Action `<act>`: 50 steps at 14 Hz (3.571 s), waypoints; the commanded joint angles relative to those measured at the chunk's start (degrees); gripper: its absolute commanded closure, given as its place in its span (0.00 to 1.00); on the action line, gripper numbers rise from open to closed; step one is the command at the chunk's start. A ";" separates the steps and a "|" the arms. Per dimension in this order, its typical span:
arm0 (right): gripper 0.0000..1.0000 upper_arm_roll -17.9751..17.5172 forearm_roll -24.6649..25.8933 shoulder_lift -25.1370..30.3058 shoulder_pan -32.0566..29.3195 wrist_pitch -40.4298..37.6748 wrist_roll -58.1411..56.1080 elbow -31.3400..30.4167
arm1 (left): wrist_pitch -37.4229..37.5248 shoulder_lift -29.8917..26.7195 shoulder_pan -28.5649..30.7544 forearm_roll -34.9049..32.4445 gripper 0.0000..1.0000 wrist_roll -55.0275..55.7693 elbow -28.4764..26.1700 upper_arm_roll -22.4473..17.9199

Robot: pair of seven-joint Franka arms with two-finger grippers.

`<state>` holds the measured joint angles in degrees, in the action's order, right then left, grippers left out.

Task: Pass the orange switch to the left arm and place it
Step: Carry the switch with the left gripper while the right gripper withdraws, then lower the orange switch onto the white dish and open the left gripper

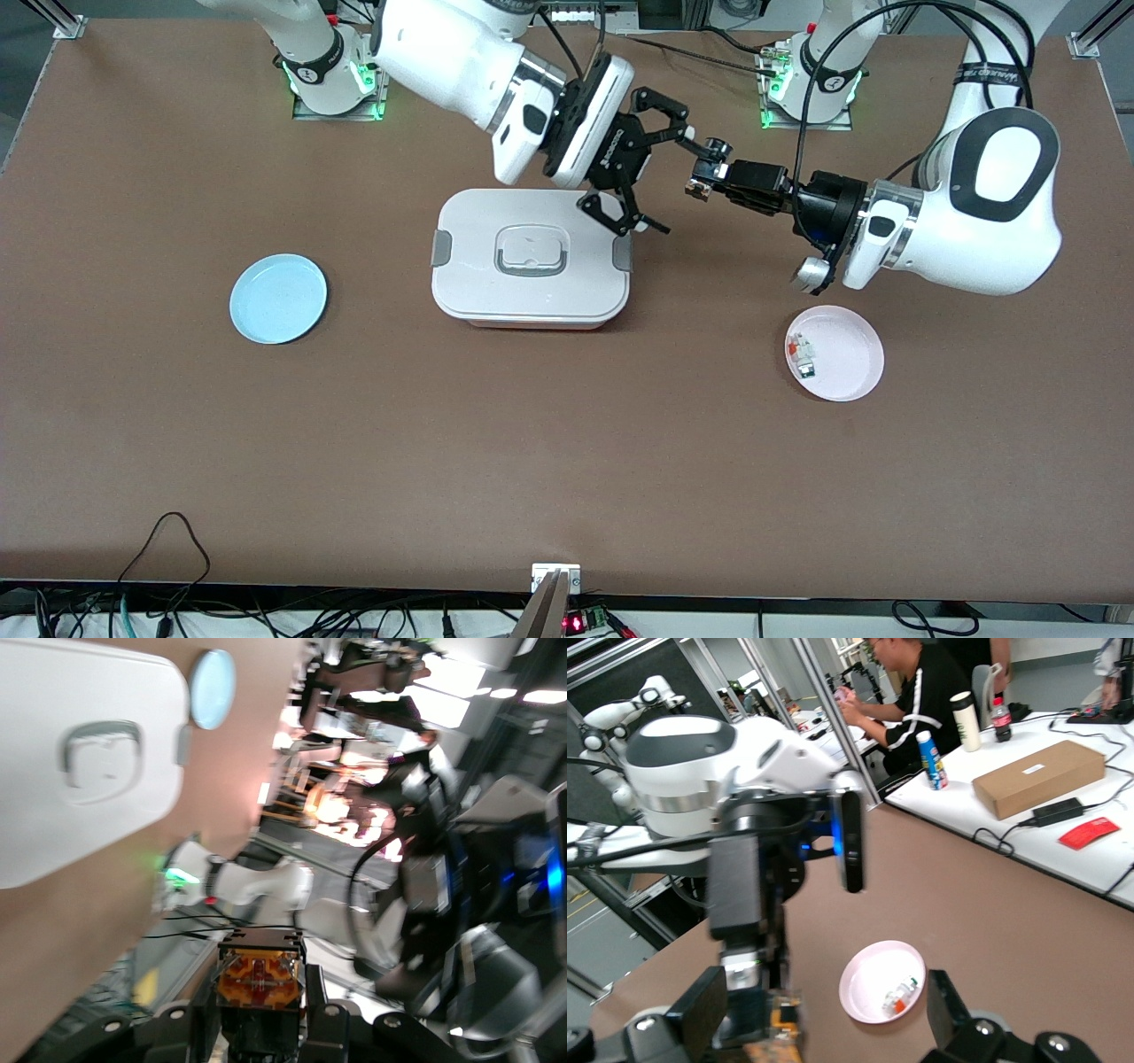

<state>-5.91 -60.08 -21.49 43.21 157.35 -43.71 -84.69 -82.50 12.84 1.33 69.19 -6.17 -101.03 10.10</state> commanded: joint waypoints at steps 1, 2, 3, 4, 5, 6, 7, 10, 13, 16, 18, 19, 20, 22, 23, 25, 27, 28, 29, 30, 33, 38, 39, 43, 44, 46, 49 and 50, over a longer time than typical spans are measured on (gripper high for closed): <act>0.00 -0.51 -1.18 0.13 -3.12 -0.03 0.47 -0.82 | -0.29 0.78 -0.27 -11.58 0.77 -0.60 5.05 0.01; 0.00 -0.51 -1.18 0.13 -4.79 -0.29 0.47 -1.44 | -0.55 2.09 -0.19 -16.06 0.77 -1.04 5.84 0.01; 0.00 -0.51 -1.26 0.13 -6.29 -0.29 0.47 -2.40 | -0.73 3.32 -0.10 -20.20 0.78 -1.13 7.42 0.01; 0.00 -0.42 -1.18 0.39 -7.95 -0.47 0.47 -3.63 | -0.73 4.90 -0.28 -25.37 0.78 -1.39 9.52 0.01; 0.00 -0.51 -1.18 0.83 -10.06 -1.51 0.56 -4.77 | -0.73 6.14 -0.54 -29.25 0.78 -1.91 11.19 0.01; 0.00 -0.25 -1.18 1.18 -11.91 -5.09 0.90 -5.39 | -0.64 7.89 -0.19 -31.55 0.78 -2.18 12.52 0.01; 0.00 0.71 -0.48 1.62 -14.10 -8.78 1.00 -6.53 | -0.64 9.21 -0.02 -34.19 0.78 -3.40 13.40 0.01; 0.00 4.84 7.06 3.20 -18.15 -19.68 1.69 -9.00 | -0.73 12.46 -0.10 -44.99 0.79 -6.30 14.99 -0.08; 0.00 11.69 19.69 3.73 -18.52 -31.29 6.77 -8.92 | -1.78 15.28 -0.01 -59.39 0.80 -13.41 16.48 0.01; 0.00 13.64 34.29 4.61 -18.52 -39.21 15.21 -8.47 | -5.73 16.68 -0.36 -69.51 0.81 -21.92 16.40 0.01; 0.00 14.86 41.68 5.84 -18.95 -44.65 19.87 -8.30 | -10.19 18.88 0.77 -73.31 0.79 -35.33 16.40 -0.08; 0.00 15.92 44.67 6.63 -19.04 -48.42 21.37 -7.95 | -13.79 19.50 1.21 -74.89 0.79 -41.84 15.70 -0.16; 0.00 16.62 48.09 7.50 -19.22 -51.94 21.73 -7.34 | -15.91 20.46 1.39 -77.00 0.79 -45.22 15.61 -0.25; 0.00 17.33 50.67 9.96 -21.23 -56.96 25.32 -7.25 | -22.75 22.22 1.66 -80.70 0.79 -52.68 14.21 -0.25; 0.00 17.16 52.16 11.54 -22.72 -59.16 29.87 -7.24 | -27.14 22.32 2.35 -80.71 0.80 -55.85 11.59 -0.25; 0.00 14.46 54.97 14.44 -27.37 -62.94 37.27 -7.33 | -34.19 21.88 3.42 -80.80 0.81 -58.08 6.22 0.01; 0.00 11.02 57.09 17.87 -32.12 -65.14 41.49 -8.03 | -37.19 21.97 3.59 -80.88 0.80 -58.26 3.84 -0.08; 0.00 10.66 57.09 19.02 -33.97 -67.16 42.21 -8.04 | -37.99 22.06 4.20 -81.67 0.80 -58.26 3.13 -0.08; 0.00 9.00 57.01 20.42 -36.60 -68.57 42.22 -8.04 | -38.26 22.06 4.21 -83.07 0.80 -58.26 2.43 0.01; 0.00 7.59 57.09 21.30 -39.06 -69.89 42.30 -8.12 | -38.52 22.06 4.03 -83.26 0.80 -58.26 1.29 0.01; 0.00 7.32 58.05 23.94 -39.87 -70.35 50.08 -8.82 | -41.07 22.14 4.20 -83.26 0.43 -58.17 -0.56 0.01; 0.00 6.09 60.43 30.53 -39.87 -61.49 51.45 -16.90 | -38.88 20.13 5.00 -82.73 0.00 -57.82 -0.31 0.10; 0.00 5.04 60.43 30.19 -40.40 -61.73 51.45 -16.65 | -38.27 19.08 5.00 -82.47 0.00 -57.73 0.13 0.10; 0.00 2.31 60.35 29.40 -42.16 -62.61 51.45 -15.07 | -22.93 17.05 4.47 -75.72 0.00 -53.71 10.38 0.10; 0.00 2.39 60.35 29.22 -42.07 -62.61 51.62 -14.98 | -18.44 17.05 4.38 -74.48 0.00 -50.73 13.20 0.19; 0.00 2.39 60.43 28.78 -41.72 -62.70 51.36 -14.19 | -10.00 17.05 4.21 -74.20 0.00 -41.34 18.31 0.19; 0.00 2.39 60.43 28.70 -41.37 -64.62 51.62 -12.44 | 1.07 16.96 3.07 -72.11 0.00 -28.50 25.60 0.89; 0.00 2.39 60.43 28.43 -41.46 -64.89 51.62 -11.82 | 5.20 16.96 2.63 -71.57 0.00 -23.76 28.32 1.33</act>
<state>-2.69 -0.54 7.17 2.43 94.05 7.11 -98.54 -84.25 28.74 5.22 -3.96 -37.71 -78.74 10.80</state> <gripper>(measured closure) 0.000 0.000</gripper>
